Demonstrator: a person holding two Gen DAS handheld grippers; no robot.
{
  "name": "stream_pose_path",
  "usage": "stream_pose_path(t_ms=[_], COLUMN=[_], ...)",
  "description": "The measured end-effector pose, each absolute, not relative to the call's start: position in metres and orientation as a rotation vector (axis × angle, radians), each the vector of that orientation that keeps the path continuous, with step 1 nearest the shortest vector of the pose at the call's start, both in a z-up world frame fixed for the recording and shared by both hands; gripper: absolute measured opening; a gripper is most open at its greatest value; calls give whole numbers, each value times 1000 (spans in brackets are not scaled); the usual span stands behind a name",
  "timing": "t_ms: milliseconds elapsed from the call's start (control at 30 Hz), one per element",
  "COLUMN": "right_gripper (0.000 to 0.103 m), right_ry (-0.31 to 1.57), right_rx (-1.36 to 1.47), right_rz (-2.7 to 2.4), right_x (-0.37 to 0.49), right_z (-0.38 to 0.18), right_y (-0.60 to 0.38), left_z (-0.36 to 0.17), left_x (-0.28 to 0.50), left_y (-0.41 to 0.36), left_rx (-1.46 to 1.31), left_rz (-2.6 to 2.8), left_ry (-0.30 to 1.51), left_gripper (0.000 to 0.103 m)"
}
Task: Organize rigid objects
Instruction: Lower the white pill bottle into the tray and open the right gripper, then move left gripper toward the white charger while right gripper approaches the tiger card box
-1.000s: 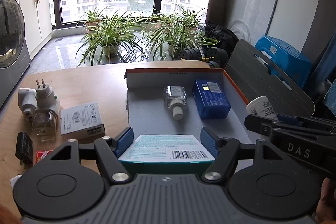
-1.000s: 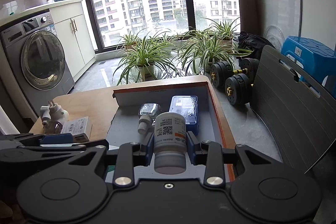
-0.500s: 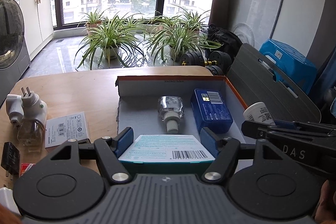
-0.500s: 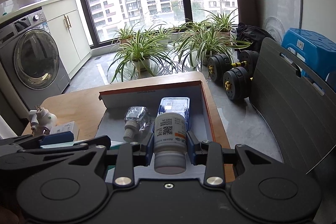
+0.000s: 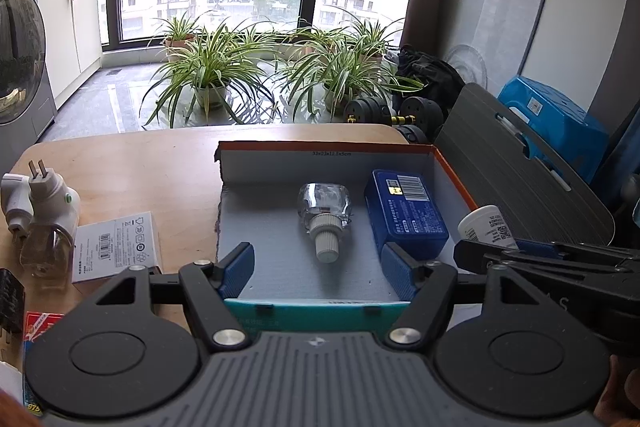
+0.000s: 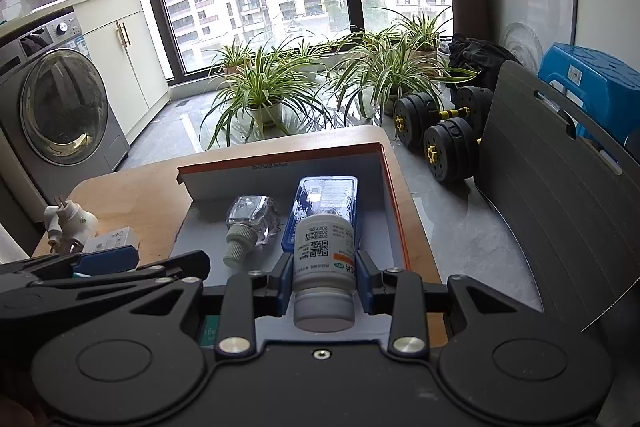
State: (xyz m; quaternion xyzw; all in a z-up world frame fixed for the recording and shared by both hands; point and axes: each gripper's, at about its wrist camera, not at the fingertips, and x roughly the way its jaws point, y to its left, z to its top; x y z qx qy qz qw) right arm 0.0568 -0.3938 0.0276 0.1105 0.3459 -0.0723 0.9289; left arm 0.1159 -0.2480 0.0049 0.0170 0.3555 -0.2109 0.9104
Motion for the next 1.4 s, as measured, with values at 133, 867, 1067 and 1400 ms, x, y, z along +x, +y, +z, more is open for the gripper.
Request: stream_pose_path(t_ms=[133,867,1067,1400], right_gripper=[53,83,84,84], right_ry=[688,627,651,669], right_rx=[231,201,183,148], right_rz=[-169,-191,-151,-46], right_x=[56,12,1,-1], right_z=[27,57,55,56], right_y=[-399,-367,-332,-277], left_z=[1,26,29,33], left_x=[121,93,80,62], left_y=[-247,-205,-171,-110], left_rx=[-1,30,39,26], left_rz=[-432,-351,-291,-168], left_ry=[748,778,782,801], left_gripper=[72,99,99,99])
